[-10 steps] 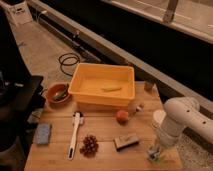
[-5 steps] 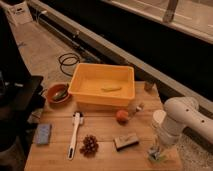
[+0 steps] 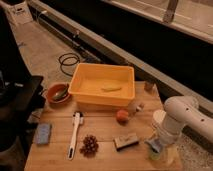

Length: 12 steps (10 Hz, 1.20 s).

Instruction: Place towel in plastic cup

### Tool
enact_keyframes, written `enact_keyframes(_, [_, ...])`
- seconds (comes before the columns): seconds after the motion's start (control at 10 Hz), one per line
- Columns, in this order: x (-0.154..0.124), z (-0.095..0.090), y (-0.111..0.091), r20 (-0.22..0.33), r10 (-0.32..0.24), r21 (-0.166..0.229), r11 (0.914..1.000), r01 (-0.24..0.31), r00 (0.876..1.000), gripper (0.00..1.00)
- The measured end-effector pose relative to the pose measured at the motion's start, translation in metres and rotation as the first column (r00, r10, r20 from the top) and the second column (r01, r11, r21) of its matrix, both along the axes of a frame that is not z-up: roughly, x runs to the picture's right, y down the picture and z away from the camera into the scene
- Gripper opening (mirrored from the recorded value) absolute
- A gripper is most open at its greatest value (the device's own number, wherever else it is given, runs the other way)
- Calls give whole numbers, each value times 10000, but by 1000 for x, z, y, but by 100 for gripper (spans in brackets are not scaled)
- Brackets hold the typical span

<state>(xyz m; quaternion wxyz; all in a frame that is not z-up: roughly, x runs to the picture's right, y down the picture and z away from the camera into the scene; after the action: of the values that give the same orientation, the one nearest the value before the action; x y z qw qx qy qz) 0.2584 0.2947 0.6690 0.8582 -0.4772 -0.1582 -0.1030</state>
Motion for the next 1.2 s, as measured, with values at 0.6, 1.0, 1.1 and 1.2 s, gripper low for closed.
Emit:
enact_keyframes(0.6, [11,-29,-34,-568,-308,741,9966,350,9979,80])
enact_keyframes(1.0, [17,-38,-47,-813,-344,1060,9934,429,9961,80])
enact_keyframes(1.1, [17,-38,-47,-807,-352,1062,9934,437,9961,80])
enact_keyframes(1.2, [16,-38,-47,-796,-363,1063,9933,446,9962,80])
